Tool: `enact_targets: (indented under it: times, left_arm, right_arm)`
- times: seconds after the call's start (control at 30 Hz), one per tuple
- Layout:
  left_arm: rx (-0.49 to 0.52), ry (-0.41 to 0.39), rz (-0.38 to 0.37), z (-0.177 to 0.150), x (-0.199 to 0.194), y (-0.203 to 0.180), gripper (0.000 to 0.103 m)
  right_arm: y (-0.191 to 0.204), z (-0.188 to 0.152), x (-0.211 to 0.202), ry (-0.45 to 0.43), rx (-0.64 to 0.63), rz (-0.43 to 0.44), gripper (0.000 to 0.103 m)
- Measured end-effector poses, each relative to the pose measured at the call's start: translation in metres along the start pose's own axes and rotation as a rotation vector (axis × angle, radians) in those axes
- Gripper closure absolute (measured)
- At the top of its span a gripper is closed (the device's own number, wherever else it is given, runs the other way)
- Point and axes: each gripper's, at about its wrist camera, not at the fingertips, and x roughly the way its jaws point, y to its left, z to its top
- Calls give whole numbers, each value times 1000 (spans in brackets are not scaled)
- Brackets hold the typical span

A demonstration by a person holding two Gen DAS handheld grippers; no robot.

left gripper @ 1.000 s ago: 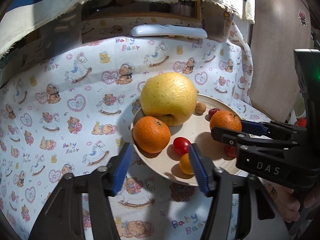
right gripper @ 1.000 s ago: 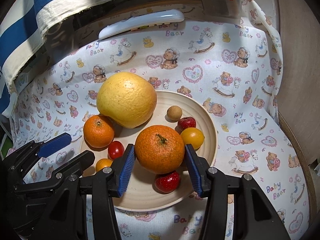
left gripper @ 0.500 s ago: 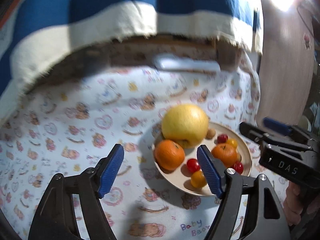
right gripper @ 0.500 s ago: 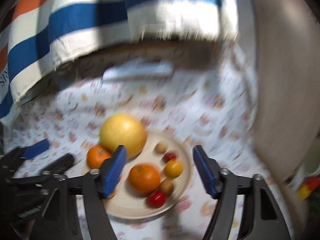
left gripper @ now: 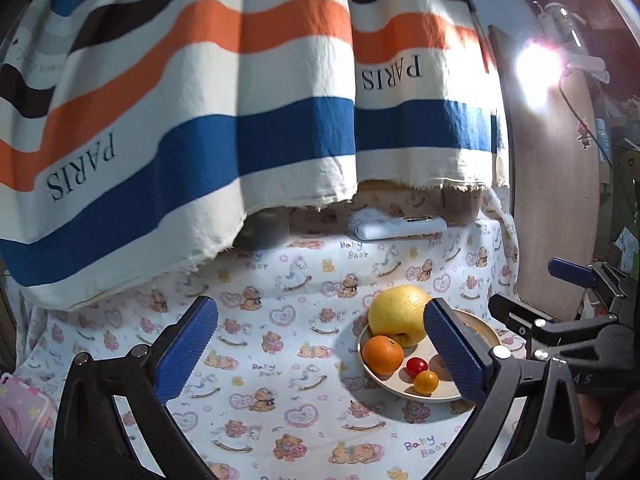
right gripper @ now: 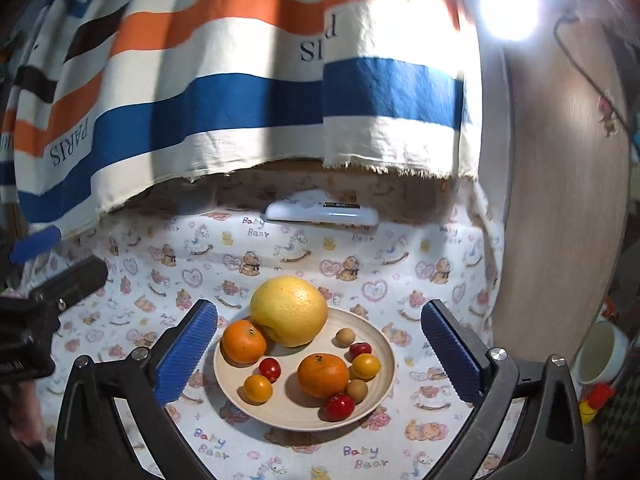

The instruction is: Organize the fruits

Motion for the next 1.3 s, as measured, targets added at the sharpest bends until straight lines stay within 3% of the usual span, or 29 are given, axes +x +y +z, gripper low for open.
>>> enact_targets:
  times: [0.27,0.63,0.8,0.9,1.3]
  left_arm:
    - [-3,-56,3,-18,-5,4,1]
    - [-1,3,-16,-35,10,4,1]
    - [-58,91,-19,-38,25,12,1]
    - [-81,89,-5,-39,25,16,1]
    - [-68,84,11,-39,24,14,1]
  right_arm:
    - [-2,-19,-5,-59,42,13,1]
    - [-2,-23,-10,-87,63,6,1]
    - [-5,-25,1,-27,78,-10,1]
    - [-3,-26,8,10,67,-20,1]
    - [0,-27,7,8,52,-32,1]
